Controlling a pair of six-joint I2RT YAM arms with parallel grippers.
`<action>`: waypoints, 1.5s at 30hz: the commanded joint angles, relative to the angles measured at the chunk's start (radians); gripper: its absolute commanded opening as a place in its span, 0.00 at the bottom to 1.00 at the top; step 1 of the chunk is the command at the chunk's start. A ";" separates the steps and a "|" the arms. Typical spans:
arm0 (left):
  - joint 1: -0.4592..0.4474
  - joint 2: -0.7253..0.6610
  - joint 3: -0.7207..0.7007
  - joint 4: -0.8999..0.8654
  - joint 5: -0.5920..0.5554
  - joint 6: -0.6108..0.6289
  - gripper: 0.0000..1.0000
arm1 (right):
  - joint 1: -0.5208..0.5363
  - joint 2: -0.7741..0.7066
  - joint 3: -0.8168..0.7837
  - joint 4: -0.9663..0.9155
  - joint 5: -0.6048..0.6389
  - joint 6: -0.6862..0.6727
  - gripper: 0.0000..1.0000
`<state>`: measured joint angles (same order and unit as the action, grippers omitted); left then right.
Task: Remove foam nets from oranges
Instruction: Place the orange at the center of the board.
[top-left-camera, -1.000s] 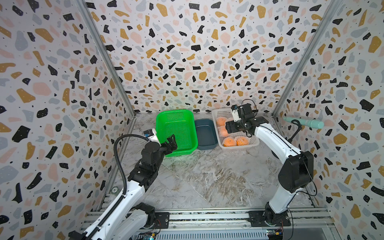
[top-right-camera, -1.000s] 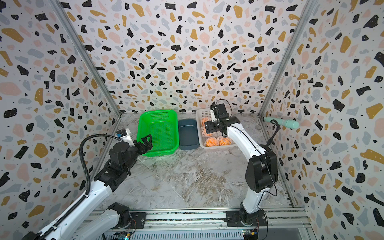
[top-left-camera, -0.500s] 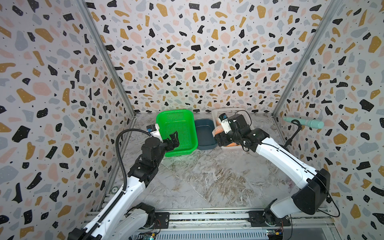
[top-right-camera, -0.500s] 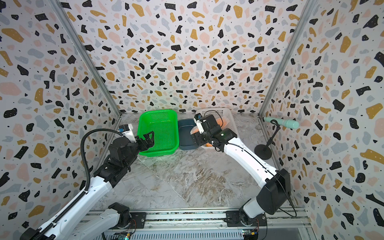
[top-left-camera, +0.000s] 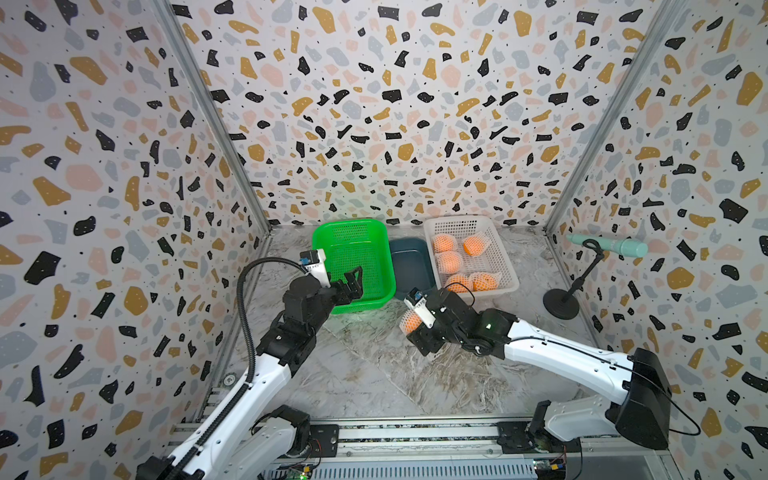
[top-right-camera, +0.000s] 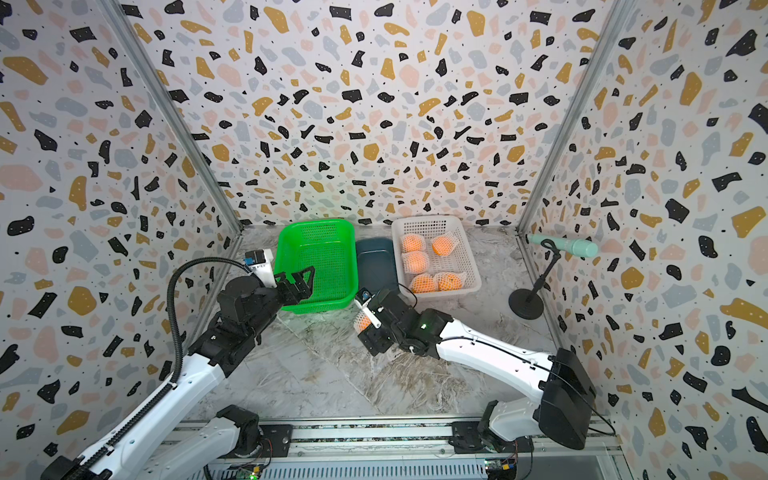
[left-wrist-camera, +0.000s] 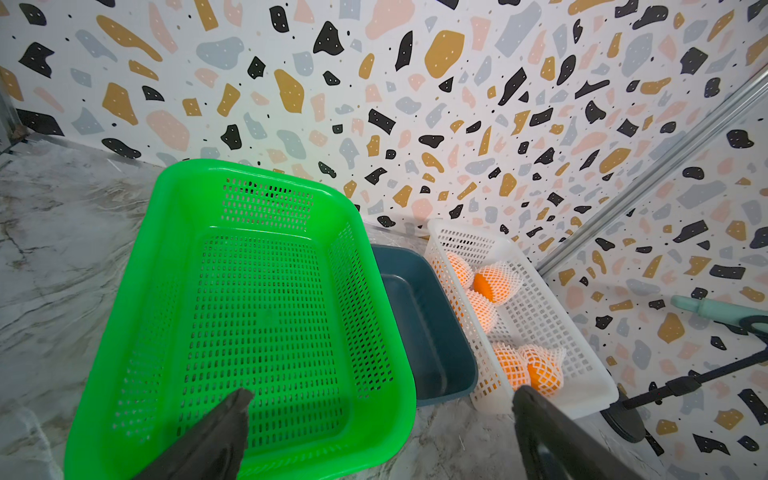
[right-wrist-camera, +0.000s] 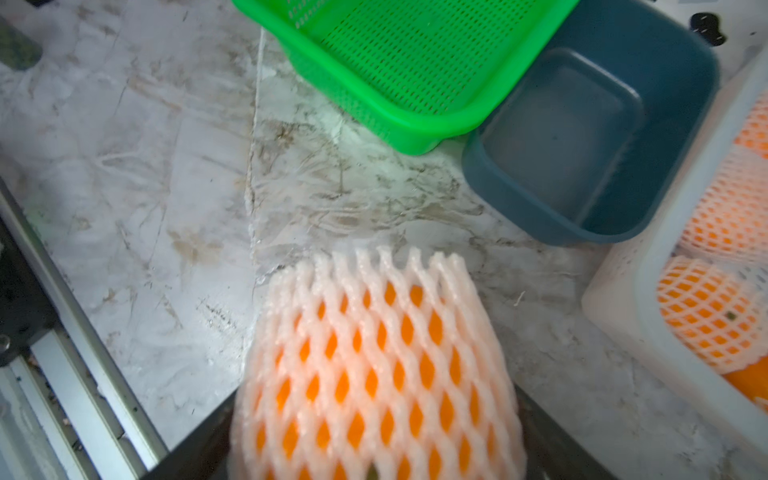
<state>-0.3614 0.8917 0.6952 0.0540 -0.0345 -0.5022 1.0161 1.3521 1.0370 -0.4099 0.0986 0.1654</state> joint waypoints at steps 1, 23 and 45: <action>-0.005 -0.048 -0.045 0.079 -0.004 -0.017 0.99 | 0.034 -0.024 -0.064 0.116 0.019 -0.004 0.87; -0.010 0.018 -0.082 -0.030 0.016 -0.062 0.99 | 0.026 0.199 -0.271 0.480 -0.220 -0.092 0.88; -0.021 0.079 -0.143 -0.046 0.099 -0.101 1.00 | -0.116 0.191 -0.232 0.449 -0.419 -0.064 0.99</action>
<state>-0.3771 0.9718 0.5659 -0.0002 0.0452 -0.5961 0.9142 1.6028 0.7868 0.0593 -0.2596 0.0788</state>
